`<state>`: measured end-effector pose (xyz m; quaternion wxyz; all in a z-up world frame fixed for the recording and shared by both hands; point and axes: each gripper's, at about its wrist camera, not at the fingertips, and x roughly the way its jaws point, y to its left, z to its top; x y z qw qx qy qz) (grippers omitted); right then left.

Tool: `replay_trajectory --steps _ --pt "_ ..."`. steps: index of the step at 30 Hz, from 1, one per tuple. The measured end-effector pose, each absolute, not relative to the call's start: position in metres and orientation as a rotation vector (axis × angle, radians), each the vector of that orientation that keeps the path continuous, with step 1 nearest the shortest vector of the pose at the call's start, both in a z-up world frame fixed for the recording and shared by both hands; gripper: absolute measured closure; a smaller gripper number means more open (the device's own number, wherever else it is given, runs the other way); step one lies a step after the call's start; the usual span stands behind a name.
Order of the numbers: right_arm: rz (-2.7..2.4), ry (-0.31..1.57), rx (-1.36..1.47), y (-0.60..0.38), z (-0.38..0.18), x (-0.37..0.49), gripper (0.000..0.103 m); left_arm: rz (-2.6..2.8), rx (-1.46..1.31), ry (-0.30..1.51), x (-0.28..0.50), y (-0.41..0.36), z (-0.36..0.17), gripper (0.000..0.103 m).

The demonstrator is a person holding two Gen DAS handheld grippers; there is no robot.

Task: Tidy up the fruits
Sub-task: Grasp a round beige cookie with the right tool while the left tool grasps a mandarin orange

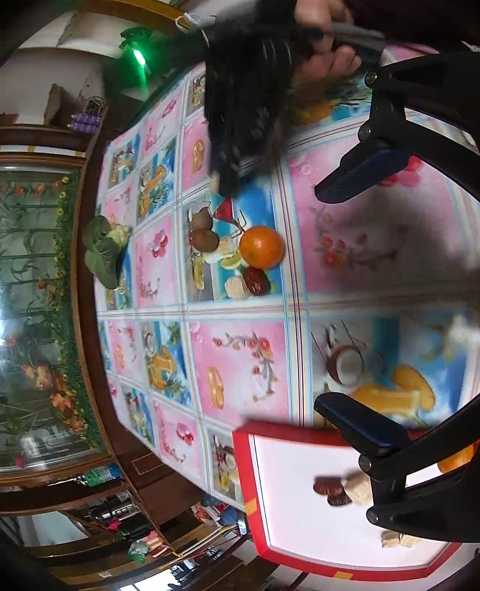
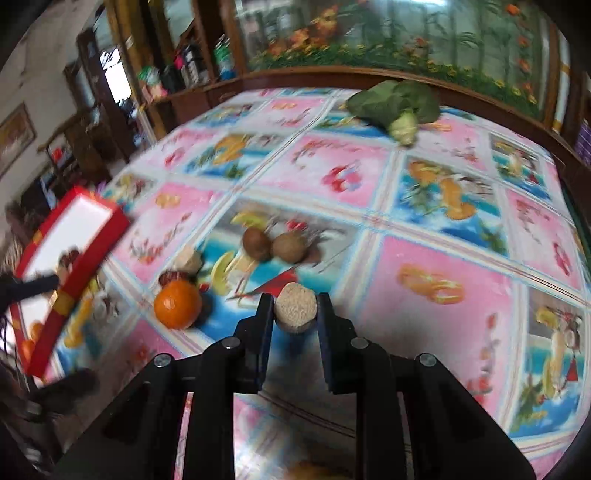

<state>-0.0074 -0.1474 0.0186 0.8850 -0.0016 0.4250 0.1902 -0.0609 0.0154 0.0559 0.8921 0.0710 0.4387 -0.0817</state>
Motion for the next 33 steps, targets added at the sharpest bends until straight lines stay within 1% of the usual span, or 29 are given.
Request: replay_trajectory --steps 2,5,6,7,9,13,17,21,23,25,29,30,31,33 --pt "0.369 0.861 0.06 -0.163 0.028 -0.007 0.078 -0.189 0.128 0.944 -0.052 0.005 0.049 0.002" --pt "0.346 0.845 0.145 -0.181 0.036 -0.004 0.078 -0.152 0.101 0.968 -0.038 0.0 0.042 0.007" --pt "0.338 0.844 0.165 -0.184 0.037 -0.002 0.078 -0.146 0.086 0.982 -0.032 -0.001 0.039 0.01" --pt "0.333 0.845 0.183 -0.187 0.038 -0.001 0.078 -0.14 0.075 0.989 -0.029 -0.002 0.038 0.017" --pt "0.33 0.844 0.203 -0.189 0.039 0.0 0.078 -0.145 0.062 0.991 -0.024 -0.006 0.036 0.024" --pt "0.338 0.831 0.22 -0.188 0.042 -0.002 0.078 -0.141 0.074 0.995 -0.015 -0.014 0.031 0.024" --pt "0.342 0.831 0.226 -0.189 0.043 -0.003 0.078 -0.141 0.077 1.002 -0.008 -0.016 0.025 0.029" --pt "0.339 0.84 0.233 -0.189 0.041 -0.002 0.078 -0.144 0.074 0.995 -0.001 -0.018 0.019 0.037" --pt "0.34 0.842 0.235 -0.189 0.04 -0.002 0.078 -0.147 0.072 0.985 0.002 -0.018 0.02 0.038" --pt "0.338 0.841 0.239 -0.189 0.04 -0.002 0.078 -0.151 0.072 0.978 0.002 -0.018 0.02 0.045" --pt "0.338 0.841 0.244 -0.189 0.039 -0.002 0.078 -0.167 0.084 0.965 -0.001 -0.019 0.021 0.051" --pt "0.336 0.84 0.243 -0.189 0.039 -0.002 0.078 -0.172 0.084 0.964 -0.001 -0.019 0.021 0.058" --pt "0.334 0.837 0.244 -0.19 0.04 -0.003 0.078 -0.18 0.081 0.962 -0.002 -0.02 0.022 0.077" --pt "0.336 0.837 0.245 -0.189 0.039 -0.002 0.078 -0.186 0.077 0.959 -0.003 -0.02 0.024 0.084"
